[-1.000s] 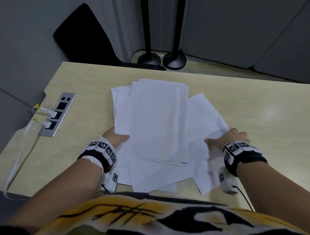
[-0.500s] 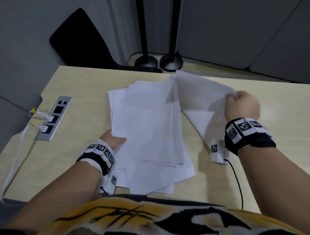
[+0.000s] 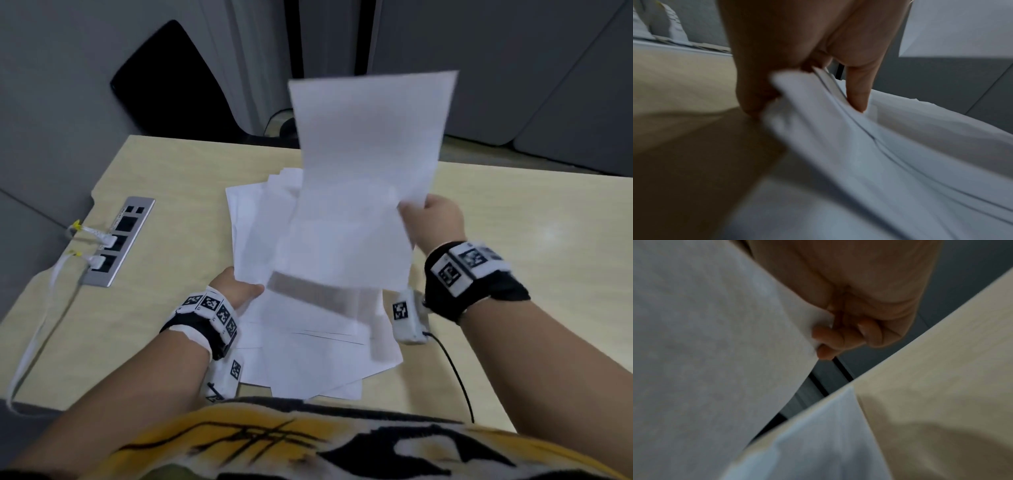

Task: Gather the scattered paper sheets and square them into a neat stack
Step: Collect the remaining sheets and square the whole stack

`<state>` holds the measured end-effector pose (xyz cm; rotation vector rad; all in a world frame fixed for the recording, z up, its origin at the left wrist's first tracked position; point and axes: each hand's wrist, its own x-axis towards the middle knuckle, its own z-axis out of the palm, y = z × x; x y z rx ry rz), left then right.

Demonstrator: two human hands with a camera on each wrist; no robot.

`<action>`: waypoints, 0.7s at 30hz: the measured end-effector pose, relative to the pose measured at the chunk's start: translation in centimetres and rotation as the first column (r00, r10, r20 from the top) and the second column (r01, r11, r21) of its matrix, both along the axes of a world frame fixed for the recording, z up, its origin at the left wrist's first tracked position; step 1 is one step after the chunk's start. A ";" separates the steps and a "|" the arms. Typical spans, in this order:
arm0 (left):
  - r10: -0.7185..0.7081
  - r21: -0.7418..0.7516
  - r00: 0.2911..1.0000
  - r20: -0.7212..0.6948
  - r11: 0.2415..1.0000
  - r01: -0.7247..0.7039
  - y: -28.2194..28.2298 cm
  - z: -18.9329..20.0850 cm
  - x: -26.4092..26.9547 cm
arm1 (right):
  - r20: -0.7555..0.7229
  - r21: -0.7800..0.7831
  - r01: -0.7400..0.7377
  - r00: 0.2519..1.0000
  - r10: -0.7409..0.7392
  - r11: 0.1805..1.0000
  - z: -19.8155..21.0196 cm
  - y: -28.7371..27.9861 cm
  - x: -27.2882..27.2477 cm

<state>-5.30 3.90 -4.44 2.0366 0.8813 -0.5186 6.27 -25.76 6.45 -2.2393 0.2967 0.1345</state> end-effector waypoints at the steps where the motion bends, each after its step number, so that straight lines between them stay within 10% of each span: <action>1: -0.008 -0.015 1.000 -0.001 1.000 0.008 0.1 0.1 0.0 | -0.064 -0.059 -0.068 0.996 0.064 0.996 -1.0 0.3 -0.6; 10: 0.330 -0.315 0.943 -0.033 0.892 -0.323 1.3 1.6 0.8 | -0.410 -0.253 -0.283 0.898 0.162 0.925 -6.9 0.6 -3.7; 21: 0.109 -0.262 0.980 0.165 0.963 -0.063 -2.3 2.1 1.6 | -0.463 -0.068 -0.324 0.848 0.258 0.944 -7.9 0.2 -4.3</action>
